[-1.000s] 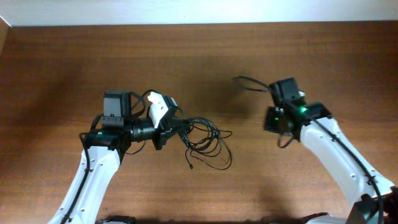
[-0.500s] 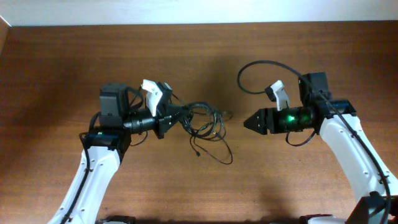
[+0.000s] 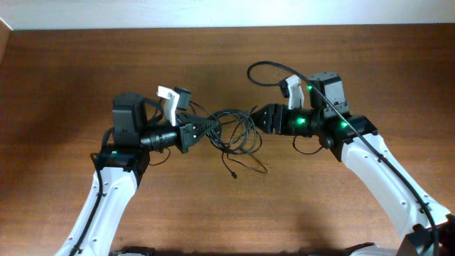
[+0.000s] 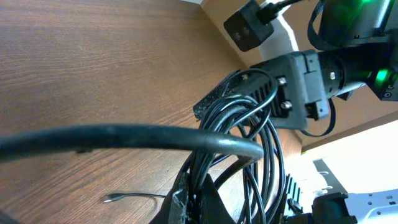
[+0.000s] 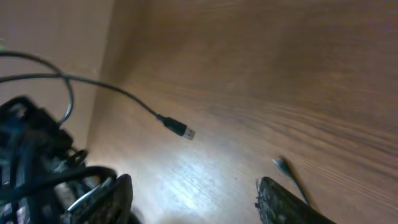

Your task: Untangle cables

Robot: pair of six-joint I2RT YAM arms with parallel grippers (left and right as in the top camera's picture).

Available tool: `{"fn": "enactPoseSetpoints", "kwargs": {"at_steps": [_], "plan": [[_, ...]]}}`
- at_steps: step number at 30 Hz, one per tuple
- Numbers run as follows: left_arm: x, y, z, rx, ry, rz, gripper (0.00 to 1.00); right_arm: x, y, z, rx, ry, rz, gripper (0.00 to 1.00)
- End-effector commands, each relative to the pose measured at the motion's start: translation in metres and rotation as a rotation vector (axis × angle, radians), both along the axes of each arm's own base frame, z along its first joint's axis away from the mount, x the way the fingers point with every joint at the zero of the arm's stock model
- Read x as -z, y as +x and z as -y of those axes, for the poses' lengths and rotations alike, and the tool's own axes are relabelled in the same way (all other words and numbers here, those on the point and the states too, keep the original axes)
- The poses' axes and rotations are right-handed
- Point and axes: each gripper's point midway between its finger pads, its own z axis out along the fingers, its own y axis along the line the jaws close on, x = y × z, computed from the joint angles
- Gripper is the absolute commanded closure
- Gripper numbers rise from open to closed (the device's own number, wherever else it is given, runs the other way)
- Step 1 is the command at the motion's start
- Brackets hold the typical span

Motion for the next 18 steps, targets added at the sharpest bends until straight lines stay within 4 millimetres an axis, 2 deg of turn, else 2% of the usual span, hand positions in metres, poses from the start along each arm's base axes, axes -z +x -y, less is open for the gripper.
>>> {"fn": "enactPoseSetpoints", "kwargs": {"at_steps": [1, 5, 9, 12, 16, 18], "plan": [[-0.008, -0.002, 0.000, 0.004, -0.013, 0.013, 1.00, -0.009, 0.004, 0.001, 0.043, 0.005, -0.002, 0.35], [-0.003, 0.009, -0.009, -0.064, 0.027, 0.019, 1.00, -0.012, -0.005, 0.002, -0.019, 0.031, -0.002, 0.28], [-0.002, 0.015, -0.022, -0.120, 0.007, -0.025, 1.00, -0.034, -0.016, 0.004, -0.132, 0.105, 0.075, 0.28], [-0.003, 0.016, -0.024, -0.128, 0.005, -0.026, 1.00, -0.036, -0.018, 0.006, -0.132, 0.112, 0.070, 0.28], [-0.006, 0.012, -0.021, -0.098, -0.013, -0.026, 1.00, -0.042, -0.015, -0.003, -0.148, 0.112, 0.125, 0.28], [-0.010, 0.004, -0.016, -0.050, -0.045, -0.029, 1.00, -0.036, -0.006, 0.001, -0.090, 0.058, 0.133, 0.27]]}}
